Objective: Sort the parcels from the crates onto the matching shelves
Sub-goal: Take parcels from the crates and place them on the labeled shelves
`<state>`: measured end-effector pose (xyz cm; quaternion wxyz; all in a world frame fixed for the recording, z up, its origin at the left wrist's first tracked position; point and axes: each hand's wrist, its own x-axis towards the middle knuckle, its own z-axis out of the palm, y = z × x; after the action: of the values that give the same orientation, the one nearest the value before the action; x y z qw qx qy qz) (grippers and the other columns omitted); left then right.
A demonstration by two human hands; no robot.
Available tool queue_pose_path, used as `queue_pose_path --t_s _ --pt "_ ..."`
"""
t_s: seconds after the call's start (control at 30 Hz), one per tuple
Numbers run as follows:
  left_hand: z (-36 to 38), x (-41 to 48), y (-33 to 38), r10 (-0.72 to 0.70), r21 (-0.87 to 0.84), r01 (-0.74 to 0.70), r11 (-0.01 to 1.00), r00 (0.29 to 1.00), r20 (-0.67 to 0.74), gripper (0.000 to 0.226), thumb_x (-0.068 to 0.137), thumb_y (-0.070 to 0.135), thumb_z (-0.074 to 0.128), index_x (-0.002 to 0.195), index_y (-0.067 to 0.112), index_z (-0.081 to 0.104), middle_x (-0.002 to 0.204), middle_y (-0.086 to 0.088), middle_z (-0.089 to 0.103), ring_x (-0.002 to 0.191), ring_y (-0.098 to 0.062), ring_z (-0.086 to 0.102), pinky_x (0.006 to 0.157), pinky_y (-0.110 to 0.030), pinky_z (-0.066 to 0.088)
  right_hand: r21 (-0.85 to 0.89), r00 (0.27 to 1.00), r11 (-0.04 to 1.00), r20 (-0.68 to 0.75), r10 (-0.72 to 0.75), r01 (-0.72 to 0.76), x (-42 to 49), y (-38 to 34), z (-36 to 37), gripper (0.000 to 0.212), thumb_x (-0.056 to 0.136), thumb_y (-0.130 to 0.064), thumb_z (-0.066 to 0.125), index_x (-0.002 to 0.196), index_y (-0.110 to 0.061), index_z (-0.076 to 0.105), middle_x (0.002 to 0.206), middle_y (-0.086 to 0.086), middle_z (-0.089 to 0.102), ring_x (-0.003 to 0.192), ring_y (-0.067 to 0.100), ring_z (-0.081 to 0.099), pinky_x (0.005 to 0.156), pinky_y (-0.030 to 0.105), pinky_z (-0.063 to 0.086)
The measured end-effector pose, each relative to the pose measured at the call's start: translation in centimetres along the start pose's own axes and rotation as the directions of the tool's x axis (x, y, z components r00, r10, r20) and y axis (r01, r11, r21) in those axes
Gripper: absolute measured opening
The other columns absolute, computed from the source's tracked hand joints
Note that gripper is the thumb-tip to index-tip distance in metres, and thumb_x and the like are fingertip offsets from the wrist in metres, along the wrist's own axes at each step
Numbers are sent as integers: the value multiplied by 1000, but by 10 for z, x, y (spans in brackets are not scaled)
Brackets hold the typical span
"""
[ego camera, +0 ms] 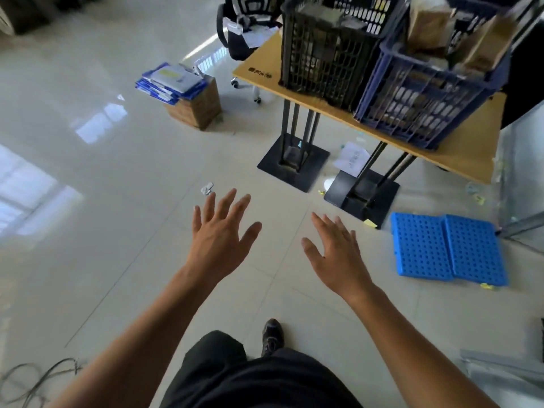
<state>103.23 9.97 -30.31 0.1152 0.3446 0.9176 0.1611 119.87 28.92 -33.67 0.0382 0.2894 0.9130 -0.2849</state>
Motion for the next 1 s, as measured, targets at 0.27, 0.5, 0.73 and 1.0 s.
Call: queue_pose_path --t_s 0.27,0.5,0.73,1.0 --pt "-31 117 -30 11 -25 -12 1000 999 -40 78 91 74 15 160 41 20 172 9 9 158 -26 -9 127 -54 -5 -24 995 999 -88 -42 40 126 -37 -28 67 105 -58 34 165 -31 20 173 1 19 162 24 1 128 53 0" --pt "-59 253 -53 117 -48 -120 992 991 -63 78 90 77 9 160 43 17 172 8 8 158 -27 -9 126 -53 -7 -35 986 999 -164 12 -18 241 -77 -59 65 104 -57 37 164 -33 24 172 2 23 161 21 3 128 53 2" --pt "-86 378 -58 259 -60 -262 963 964 -59 77 91 80 6 159 44 13 172 8 6 158 -26 -10 125 -50 -8 23 954 994 -279 113 -111 326 -101 -97 64 103 -54 39 162 -31 30 170 -2 28 161 21 7 130 54 5" --pt "-90 502 -9 374 -84 -375 923 927 -28 72 95 77 9 159 45 8 171 12 -2 154 -18 -22 123 -45 -14 99 893 979 -403 201 -176 405 -70 -154 75 97 -67 30 162 -31 29 167 4 33 159 25 17 124 60 24"
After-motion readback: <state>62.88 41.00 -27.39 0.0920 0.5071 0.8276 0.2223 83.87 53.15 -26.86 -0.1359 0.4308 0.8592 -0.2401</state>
